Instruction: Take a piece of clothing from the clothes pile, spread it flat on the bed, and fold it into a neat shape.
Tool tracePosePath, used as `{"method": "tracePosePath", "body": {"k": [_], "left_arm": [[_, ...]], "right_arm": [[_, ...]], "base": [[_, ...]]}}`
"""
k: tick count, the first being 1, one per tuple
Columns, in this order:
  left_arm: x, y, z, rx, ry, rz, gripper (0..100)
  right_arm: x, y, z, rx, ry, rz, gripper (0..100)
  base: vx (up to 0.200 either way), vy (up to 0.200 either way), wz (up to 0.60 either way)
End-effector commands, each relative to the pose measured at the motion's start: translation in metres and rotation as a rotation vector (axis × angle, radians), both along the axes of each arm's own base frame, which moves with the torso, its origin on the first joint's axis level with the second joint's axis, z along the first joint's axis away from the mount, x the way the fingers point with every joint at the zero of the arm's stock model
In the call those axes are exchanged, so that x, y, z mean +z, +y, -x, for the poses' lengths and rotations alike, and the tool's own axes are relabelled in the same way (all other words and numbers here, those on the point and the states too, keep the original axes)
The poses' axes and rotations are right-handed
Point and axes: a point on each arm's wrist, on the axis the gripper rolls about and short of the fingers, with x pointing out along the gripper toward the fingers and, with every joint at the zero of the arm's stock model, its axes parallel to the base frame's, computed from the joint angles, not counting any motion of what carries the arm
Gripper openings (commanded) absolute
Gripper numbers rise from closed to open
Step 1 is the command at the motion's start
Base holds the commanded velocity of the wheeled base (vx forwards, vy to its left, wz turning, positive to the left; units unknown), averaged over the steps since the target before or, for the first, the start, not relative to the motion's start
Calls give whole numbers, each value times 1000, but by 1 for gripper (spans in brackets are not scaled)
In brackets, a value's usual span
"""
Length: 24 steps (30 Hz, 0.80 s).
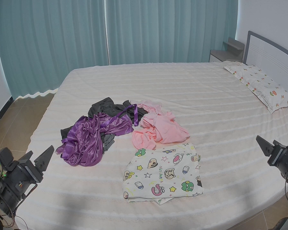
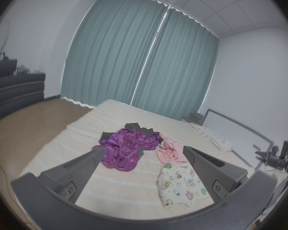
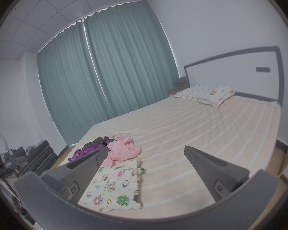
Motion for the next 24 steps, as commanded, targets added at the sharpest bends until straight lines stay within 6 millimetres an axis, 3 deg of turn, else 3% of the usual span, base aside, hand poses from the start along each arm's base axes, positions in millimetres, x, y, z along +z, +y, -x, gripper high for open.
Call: {"method": "tracePosePath", "body": {"k": [1,7,18,24], "left_arm": [[11,34,82,116,-173,-157,100],[16,45,122,206,-109,-189,100],[0,42,141,386,-66,-216,100],[-11,40,158,426,-143,-290,100]], "right_arm": [[-8,-31,68,-165,-90,131,100],[-16,-40,87,-301,-78,206,100],[-31,-40,130,-327,-102,399,100],[-53,-41,149,-301,-108,502,100]], "base": [[0,0,0],[0,0,0],[0,0,0],[0,0,0]]}}
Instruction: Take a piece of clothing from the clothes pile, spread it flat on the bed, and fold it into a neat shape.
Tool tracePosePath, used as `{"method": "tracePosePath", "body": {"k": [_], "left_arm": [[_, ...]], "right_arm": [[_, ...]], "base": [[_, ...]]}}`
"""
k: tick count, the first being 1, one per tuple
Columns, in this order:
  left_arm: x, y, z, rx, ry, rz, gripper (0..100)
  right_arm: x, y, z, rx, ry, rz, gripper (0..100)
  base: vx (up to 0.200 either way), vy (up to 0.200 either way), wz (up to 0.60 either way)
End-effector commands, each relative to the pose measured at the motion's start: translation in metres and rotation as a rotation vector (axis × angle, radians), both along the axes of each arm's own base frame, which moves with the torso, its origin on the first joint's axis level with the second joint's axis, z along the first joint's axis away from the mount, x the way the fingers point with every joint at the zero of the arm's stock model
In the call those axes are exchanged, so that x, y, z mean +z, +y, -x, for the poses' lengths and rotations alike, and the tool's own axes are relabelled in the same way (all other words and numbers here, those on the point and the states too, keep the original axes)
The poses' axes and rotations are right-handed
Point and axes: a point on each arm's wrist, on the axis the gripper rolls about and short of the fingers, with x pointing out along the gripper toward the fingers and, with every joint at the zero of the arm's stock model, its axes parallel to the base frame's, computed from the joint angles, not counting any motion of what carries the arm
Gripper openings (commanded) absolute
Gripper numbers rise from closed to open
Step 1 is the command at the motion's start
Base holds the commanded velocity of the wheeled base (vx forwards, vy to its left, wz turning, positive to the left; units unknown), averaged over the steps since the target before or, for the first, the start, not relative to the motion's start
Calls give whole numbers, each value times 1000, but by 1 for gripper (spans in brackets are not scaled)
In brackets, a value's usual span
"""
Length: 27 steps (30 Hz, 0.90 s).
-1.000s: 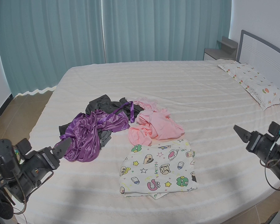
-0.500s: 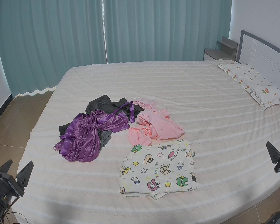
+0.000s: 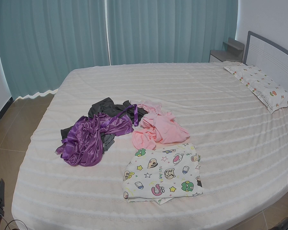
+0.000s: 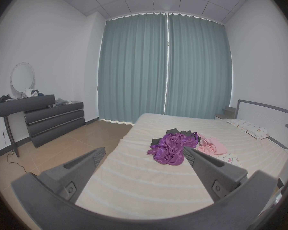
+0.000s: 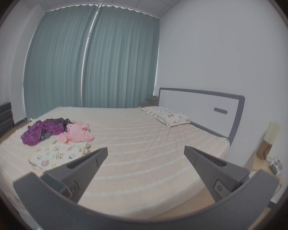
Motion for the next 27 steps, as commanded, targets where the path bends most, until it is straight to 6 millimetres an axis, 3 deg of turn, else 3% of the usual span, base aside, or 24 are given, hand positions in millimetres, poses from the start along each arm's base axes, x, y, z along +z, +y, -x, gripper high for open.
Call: {"method": "tracePosePath", "body": {"k": [1,5,13,16,18,23,27], "left_arm": [[-7,-2,26,81,-122,-92,100],[-1,-2,27,87,-174,-101,100],[-22,-2,12,82,-153,-91,100],[-34,-2,-1,84,-313,-106,100],[-30,-3,0,80,-378,-140,100],[-33,-3,-1,44,-347,-147,100],[-46,-4,-5,-18,-213,-147,100]], "right_arm": [[-16,0,25,2,-107,91,100],[-35,0,18,3,-64,101,100],[-28,0,17,8,-146,97,100],[-28,1,17,17,-142,98,100],[-28,1,17,26,-144,104,100],[-28,1,17,52,-142,110,100],[-28,2,17,86,-142,111,100]], "base": [[0,0,0],[0,0,0],[0,0,0],[0,0,0],[0,0,0],[0,0,0],[0,0,0]]}}
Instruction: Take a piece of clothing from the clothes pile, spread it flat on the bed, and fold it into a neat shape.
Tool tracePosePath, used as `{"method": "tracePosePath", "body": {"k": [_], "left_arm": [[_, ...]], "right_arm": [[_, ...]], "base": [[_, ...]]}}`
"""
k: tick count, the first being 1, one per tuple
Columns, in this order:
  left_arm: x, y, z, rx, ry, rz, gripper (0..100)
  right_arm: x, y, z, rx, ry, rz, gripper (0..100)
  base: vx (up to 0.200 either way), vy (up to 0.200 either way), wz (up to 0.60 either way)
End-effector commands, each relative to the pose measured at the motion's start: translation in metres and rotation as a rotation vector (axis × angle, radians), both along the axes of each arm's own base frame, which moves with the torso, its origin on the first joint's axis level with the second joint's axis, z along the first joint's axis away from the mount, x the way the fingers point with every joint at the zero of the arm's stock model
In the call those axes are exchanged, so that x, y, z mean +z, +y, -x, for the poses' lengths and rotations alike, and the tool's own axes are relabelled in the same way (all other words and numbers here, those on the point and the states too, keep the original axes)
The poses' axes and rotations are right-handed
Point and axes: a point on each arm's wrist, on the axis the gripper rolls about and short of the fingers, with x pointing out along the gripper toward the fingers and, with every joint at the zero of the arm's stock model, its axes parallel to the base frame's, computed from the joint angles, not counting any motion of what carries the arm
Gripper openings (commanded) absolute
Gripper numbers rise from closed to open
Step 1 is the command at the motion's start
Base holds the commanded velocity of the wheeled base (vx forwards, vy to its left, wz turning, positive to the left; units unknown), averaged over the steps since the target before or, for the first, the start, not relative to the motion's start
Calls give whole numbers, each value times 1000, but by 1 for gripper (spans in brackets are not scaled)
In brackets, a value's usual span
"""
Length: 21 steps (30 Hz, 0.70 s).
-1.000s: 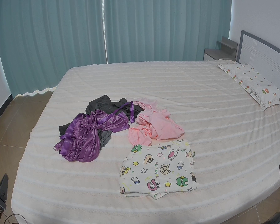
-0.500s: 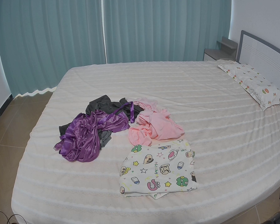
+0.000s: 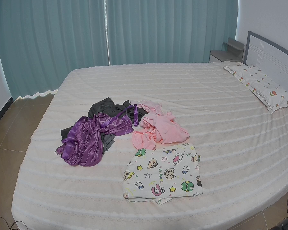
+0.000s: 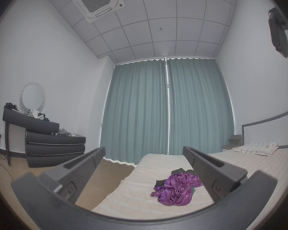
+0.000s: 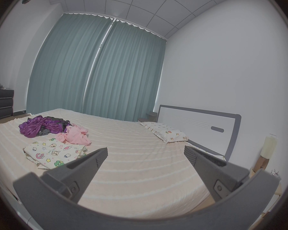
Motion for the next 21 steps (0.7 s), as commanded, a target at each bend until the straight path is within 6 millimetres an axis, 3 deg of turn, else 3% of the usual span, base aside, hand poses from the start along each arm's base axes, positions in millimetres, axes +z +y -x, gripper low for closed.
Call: {"method": "tracePosePath", "body": {"k": [1,15,18,21], "left_arm": [[-34,-1,-9,-55,257,-13,100],[-40,-5,-11,-210,307,-25,100],[-40,-6,-11,-283,309,-34,100],[-40,-7,-11,-313,315,-38,100]], "right_arm": [[-5,1,-1,39,8,5,100],[-9,1,-2,68,50,-41,100],[-11,4,-2,185,48,-107,100],[-12,4,-2,184,49,-109,100]], "base": [[0,0,0],[0,0,0],[0,0,0],[0,0,0]]}}
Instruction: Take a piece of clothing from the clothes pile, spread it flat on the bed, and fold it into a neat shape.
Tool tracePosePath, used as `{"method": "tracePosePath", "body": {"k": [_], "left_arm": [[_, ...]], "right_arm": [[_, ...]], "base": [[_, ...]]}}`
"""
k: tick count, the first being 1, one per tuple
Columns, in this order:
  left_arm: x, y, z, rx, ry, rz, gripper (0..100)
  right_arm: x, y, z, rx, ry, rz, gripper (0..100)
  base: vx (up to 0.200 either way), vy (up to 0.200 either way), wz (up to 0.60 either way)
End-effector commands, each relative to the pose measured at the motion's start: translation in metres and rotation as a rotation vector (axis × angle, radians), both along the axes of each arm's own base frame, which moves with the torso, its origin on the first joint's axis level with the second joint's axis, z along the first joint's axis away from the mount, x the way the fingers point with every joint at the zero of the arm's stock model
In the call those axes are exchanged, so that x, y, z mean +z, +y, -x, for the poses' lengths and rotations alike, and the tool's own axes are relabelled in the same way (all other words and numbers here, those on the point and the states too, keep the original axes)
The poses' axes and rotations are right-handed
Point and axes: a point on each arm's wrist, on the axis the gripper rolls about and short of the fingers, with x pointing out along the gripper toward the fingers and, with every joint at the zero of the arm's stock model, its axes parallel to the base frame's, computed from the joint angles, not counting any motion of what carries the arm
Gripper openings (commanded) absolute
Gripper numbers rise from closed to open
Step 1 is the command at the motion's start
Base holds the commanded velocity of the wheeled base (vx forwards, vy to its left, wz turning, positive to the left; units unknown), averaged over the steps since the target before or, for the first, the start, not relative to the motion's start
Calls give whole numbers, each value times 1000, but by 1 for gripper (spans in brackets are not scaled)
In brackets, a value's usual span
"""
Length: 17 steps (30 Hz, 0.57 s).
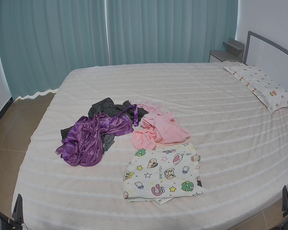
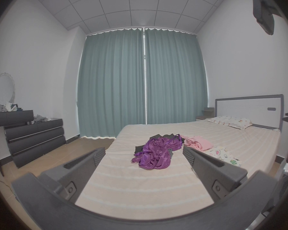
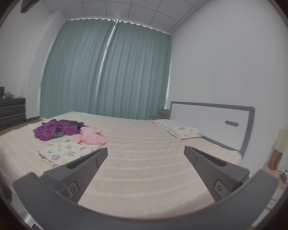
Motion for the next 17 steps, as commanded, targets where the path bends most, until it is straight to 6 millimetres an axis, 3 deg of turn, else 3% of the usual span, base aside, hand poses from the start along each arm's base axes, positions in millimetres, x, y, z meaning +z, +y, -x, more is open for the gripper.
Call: {"method": "tracePosePath", "body": {"k": [1,17], "left_arm": [[-5,-1,-1,-53,10,1,100],[-6,-2,0,-80,17,15,100]], "right_arm": [[-6,0,-1,7,15,-22,100],[-6,0,-1,5,17,-29,100]], "base": [[0,0,0],[0,0,0]]}}
